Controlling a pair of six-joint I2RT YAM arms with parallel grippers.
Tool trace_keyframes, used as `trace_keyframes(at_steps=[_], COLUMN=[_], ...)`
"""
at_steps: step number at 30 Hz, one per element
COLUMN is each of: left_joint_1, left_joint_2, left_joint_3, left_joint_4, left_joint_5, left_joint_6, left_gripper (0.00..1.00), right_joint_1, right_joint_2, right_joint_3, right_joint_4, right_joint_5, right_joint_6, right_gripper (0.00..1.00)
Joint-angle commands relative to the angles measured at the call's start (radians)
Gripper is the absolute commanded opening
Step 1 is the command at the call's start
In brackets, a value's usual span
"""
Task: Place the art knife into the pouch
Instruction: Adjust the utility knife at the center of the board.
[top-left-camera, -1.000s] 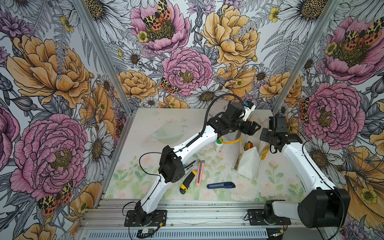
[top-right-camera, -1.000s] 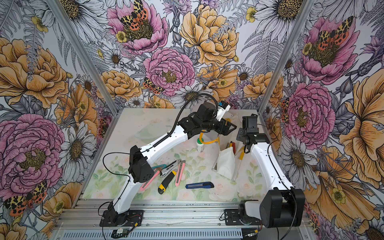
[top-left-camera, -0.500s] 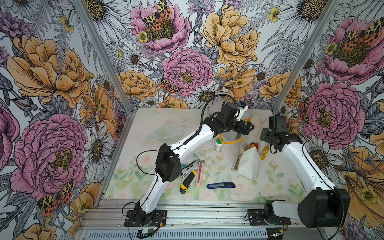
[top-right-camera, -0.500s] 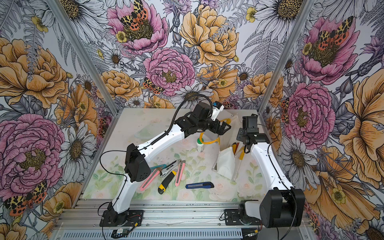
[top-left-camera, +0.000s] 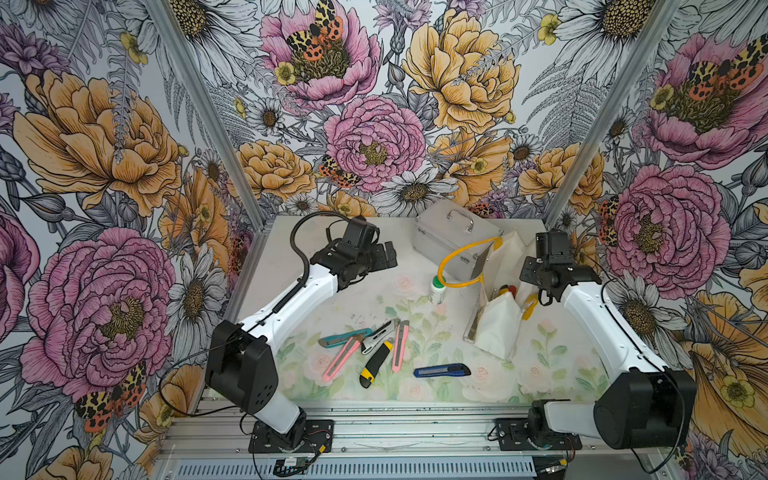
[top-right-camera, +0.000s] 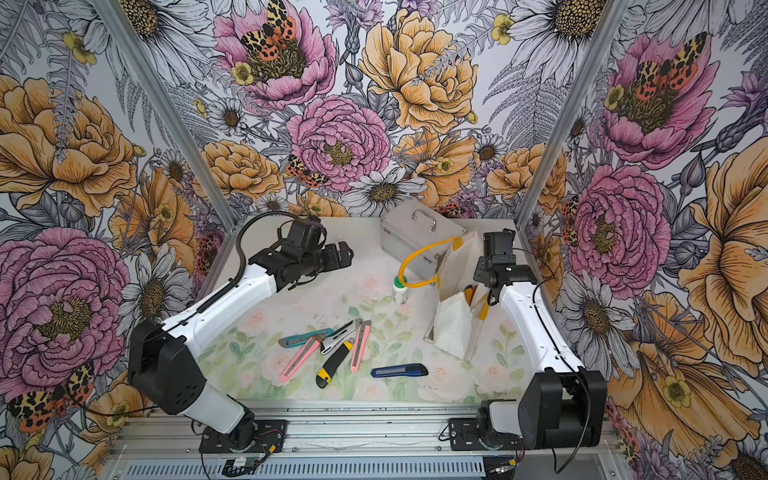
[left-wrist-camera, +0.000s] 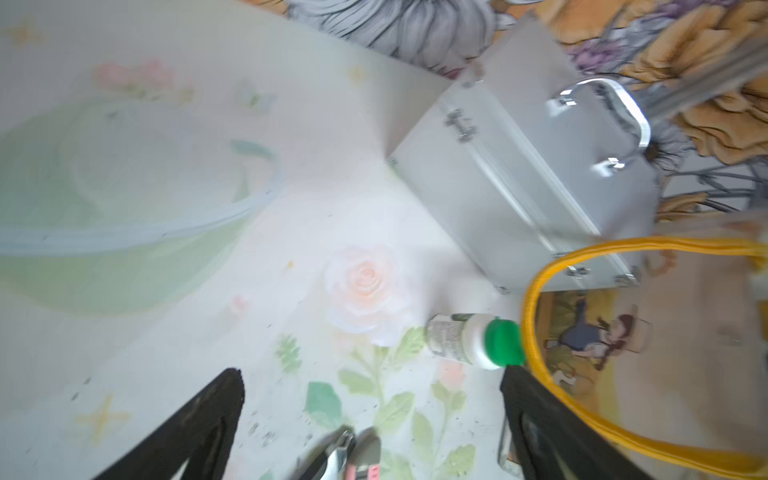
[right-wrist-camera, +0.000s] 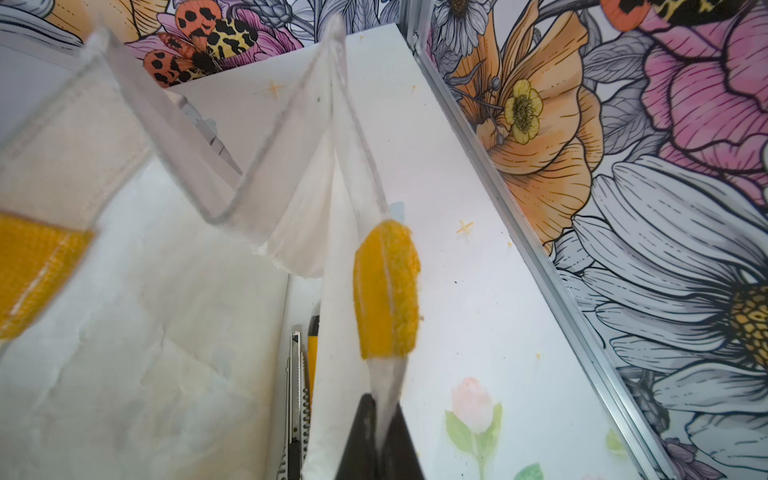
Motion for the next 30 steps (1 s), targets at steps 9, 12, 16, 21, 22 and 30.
trace_keyframes(at_steps=[9, 12, 16, 21, 22, 30], left_joint_1=[0.077, 0.1, 0.128, 0.146, 0.146, 0.16], left_joint_2=[-0.265, -0.313, -0.32, -0.27, -0.263, -0.158], left_joint_3=[-0.489, -0.523, -0.562, -0.56, -0.557, -0.553], left_joint_4=[-0.091, -0.091, -0.089, -0.086, -0.085, -0.042], left_joint_5=[-0.011, -0.027, -0.001, 0.01, 0.01, 0.038], left_joint_6=[-0.567, -0.614, -0.652, -0.666, -0.665, -0.64], left_gripper=[0.97, 0.97, 0.97, 0.98, 0.98, 0.97], right_joint_1=[-0.005, -0.006, -0.005, -0.005, -0.005, -0.005], right_joint_2=[0.026, 0.026, 0.022, 0.019, 0.019, 0.01], right_joint_3=[0.028, 0.027, 0.023, 0.018, 0.018, 0.011], right_joint_4=[0.017, 0.017, 0.018, 0.019, 0.019, 0.019], right_joint_5=[0.036, 0.037, 0.041, 0.044, 0.046, 0.056], right_joint_6=[0.04, 0.042, 0.043, 0.046, 0.044, 0.042], right_gripper=[0.0, 0.0, 0.0, 0.0, 0.0, 0.0])
